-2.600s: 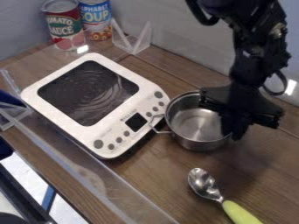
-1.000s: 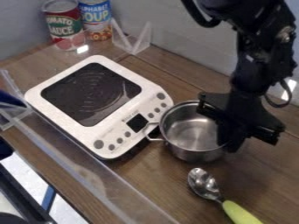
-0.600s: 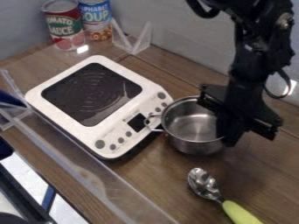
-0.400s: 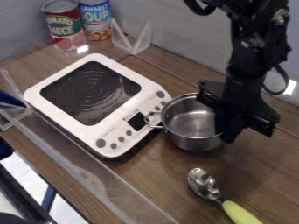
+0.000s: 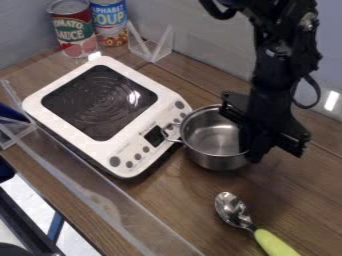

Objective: Remove silver pot from the white and black stove top and place it on the table

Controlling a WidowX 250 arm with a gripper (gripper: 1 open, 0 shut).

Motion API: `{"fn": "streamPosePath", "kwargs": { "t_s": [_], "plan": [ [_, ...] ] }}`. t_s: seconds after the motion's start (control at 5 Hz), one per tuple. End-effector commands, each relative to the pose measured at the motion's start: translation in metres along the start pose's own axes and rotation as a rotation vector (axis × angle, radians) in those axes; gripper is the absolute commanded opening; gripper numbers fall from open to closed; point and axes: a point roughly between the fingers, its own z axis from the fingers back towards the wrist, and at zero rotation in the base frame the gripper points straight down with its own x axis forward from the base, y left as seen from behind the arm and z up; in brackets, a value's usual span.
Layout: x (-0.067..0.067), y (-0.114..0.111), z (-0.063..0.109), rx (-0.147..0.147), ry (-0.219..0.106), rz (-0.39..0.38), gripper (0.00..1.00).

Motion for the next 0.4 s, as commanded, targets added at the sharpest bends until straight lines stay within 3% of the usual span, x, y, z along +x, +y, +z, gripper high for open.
{"fn": "streamPosePath", "kwargs": {
  "t_s": [0.0, 0.2],
  "plan": [
    [0.016, 0.012, 0.017, 0.003, -0.057, 0.004, 0.00],
    [0.012, 0.027, 0.018, 0.004, -0.065, -0.053, 0.00]
  ]
}}
